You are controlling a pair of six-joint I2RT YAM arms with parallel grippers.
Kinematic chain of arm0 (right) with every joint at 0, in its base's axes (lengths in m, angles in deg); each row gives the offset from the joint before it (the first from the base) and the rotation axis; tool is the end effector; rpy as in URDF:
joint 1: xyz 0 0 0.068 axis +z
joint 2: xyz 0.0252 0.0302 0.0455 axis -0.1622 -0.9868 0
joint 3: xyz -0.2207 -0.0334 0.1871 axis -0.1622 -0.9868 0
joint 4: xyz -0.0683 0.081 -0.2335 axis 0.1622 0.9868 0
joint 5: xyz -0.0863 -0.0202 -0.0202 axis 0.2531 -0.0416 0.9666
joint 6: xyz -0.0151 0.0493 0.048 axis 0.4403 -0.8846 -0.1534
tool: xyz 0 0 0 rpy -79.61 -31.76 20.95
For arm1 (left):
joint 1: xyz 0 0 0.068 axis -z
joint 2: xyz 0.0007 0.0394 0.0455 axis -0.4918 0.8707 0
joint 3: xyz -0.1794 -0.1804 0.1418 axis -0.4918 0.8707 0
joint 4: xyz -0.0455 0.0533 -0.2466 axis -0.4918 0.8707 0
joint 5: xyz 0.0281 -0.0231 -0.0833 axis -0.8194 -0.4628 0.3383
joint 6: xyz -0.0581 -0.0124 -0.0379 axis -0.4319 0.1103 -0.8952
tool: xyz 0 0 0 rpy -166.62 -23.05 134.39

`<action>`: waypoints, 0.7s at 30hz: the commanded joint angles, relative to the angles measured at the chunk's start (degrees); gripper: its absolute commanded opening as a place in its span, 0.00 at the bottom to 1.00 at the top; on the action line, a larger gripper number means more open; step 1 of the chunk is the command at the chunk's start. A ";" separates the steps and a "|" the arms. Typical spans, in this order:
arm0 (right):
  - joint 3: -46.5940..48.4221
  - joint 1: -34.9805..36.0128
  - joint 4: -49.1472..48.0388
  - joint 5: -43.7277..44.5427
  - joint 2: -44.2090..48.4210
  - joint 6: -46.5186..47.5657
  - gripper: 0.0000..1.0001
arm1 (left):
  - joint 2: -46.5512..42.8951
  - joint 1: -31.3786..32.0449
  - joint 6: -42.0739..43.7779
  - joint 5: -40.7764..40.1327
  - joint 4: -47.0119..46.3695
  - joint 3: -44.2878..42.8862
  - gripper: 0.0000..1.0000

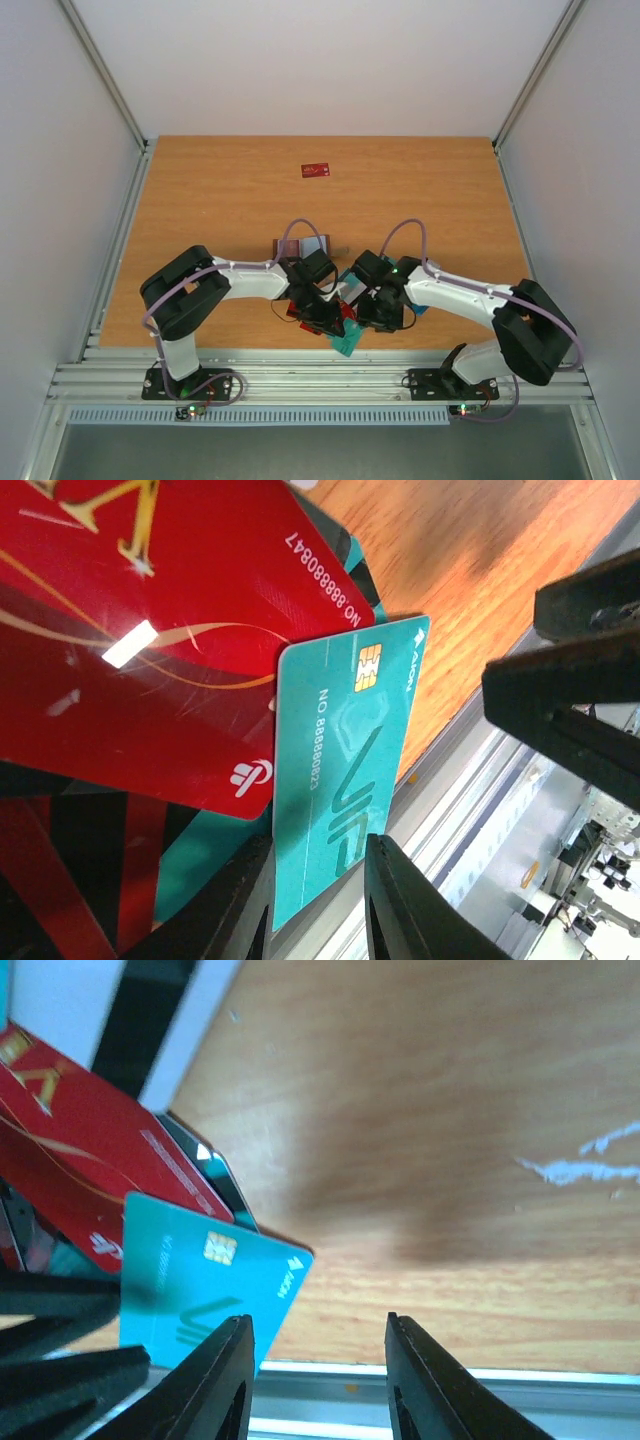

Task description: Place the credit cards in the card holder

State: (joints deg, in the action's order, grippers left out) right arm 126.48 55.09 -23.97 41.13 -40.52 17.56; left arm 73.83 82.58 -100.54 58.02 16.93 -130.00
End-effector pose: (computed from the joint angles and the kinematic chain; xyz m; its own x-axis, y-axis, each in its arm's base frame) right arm 0.1440 0.1653 0.1671 -0.9498 -0.3121 0.0213 -0.2994 0.9269 0.2264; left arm 0.1652 -0.2820 0.1285 -0.8688 0.4941 0.0313 0.3382 0.6384 -0.6915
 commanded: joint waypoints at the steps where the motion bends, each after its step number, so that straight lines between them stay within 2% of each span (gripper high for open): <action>1: -4.66 0.12 -1.91 -5.20 4.43 -4.43 0.39 | 2.04 0.64 -0.54 0.82 -1.17 -0.52 0.28; 10: -16.03 0.52 -15.07 -15.08 13.23 -9.92 0.50 | 3.07 0.67 -1.23 1.65 -1.98 -0.83 0.27; 21: -22.00 1.40 -28.24 -18.60 11.42 -14.43 0.52 | 3.24 0.67 -1.82 1.87 -2.49 -0.09 0.26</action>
State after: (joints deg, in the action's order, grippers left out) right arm 105.76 55.68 -45.11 24.10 -28.04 5.98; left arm 75.30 82.58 -101.99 60.40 15.95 -130.56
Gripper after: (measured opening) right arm 0.516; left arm 0.263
